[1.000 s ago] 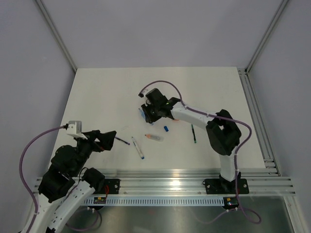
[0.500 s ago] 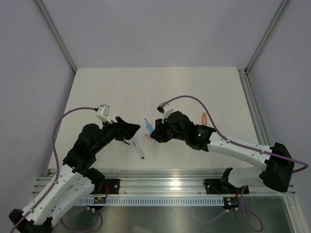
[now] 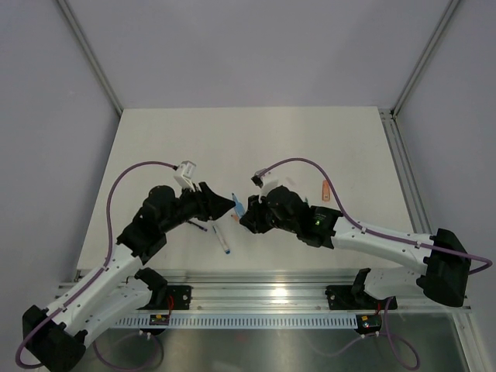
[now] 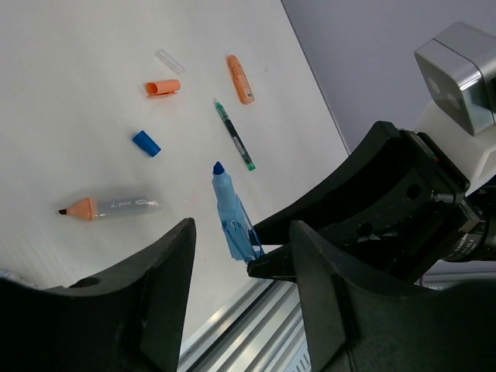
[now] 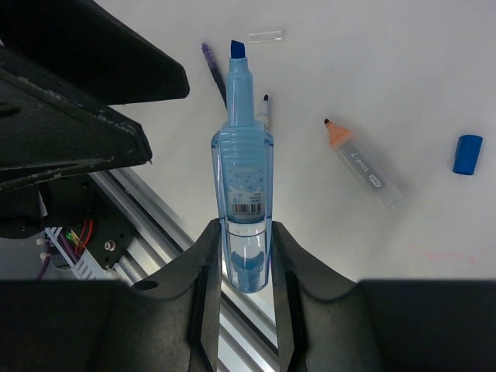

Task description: Insert the pens into the pen caps

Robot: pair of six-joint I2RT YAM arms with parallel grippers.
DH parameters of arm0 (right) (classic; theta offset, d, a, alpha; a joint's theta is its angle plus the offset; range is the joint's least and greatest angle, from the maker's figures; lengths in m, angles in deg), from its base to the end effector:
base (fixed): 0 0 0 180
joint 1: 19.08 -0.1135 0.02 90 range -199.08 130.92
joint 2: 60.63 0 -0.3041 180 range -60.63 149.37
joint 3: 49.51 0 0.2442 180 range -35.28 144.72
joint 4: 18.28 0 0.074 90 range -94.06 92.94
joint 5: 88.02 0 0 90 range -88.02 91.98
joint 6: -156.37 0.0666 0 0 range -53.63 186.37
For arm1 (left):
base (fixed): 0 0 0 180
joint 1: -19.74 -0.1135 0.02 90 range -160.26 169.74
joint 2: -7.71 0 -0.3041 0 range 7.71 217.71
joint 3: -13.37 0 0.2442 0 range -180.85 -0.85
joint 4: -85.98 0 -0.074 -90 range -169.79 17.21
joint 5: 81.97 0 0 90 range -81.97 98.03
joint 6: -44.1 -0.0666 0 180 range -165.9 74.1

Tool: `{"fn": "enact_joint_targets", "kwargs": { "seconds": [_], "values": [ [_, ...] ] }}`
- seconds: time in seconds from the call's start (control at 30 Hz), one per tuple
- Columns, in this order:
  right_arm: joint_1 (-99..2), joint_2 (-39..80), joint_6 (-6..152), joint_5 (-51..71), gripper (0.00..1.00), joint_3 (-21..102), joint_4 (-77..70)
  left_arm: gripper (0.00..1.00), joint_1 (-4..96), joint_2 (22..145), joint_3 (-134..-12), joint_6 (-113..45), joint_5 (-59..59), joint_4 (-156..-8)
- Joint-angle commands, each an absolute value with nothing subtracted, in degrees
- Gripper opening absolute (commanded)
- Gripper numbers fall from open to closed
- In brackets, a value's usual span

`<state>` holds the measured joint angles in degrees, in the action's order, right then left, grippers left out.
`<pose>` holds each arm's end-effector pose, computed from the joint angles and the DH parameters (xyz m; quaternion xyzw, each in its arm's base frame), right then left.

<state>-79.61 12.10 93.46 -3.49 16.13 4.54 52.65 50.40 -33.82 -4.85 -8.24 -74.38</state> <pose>0.1500 0.2525 0.3038 -0.2259 0.8350 0.3164 0.3895 0.1352 -0.1097 0.3028 0.0300 0.7902 -0.4517 0.4131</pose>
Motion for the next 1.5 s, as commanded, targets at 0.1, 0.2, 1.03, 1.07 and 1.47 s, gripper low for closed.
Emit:
{"fn": "enact_joint_targets", "kwargs": {
  "seconds": [0.1,0.2,1.03,1.07,1.47],
  "values": [
    [-82.27,10.39,94.67,-6.45,0.26,17.19,2.09,0.42,53.14,52.26,-34.34,-4.42,-10.25,-82.25],
    [-82.97,10.39,94.84,-6.98,0.27,17.27,2.01,0.32,53.67,54.02,-34.16,-4.16,-10.08,-82.95],
    [-87.19,14.25,95.28,-16.12,0.24,20.44,3.94,0.37,56.22,56.84,-33.9,-8.29,-3.13,-83.3],
    [-87.37,14.52,95.46,-16.12,0.24,20.53,3.94,0.37,56.31,56.93,-33.9,-8.03,-3.13,-83.74],
    [-87.81,12.5,96.78,-15.33,0.24,18.94,3.41,0.0,57.45,55.7,-33.11,-8.2,-2.16,-86.29]
  ]
}}
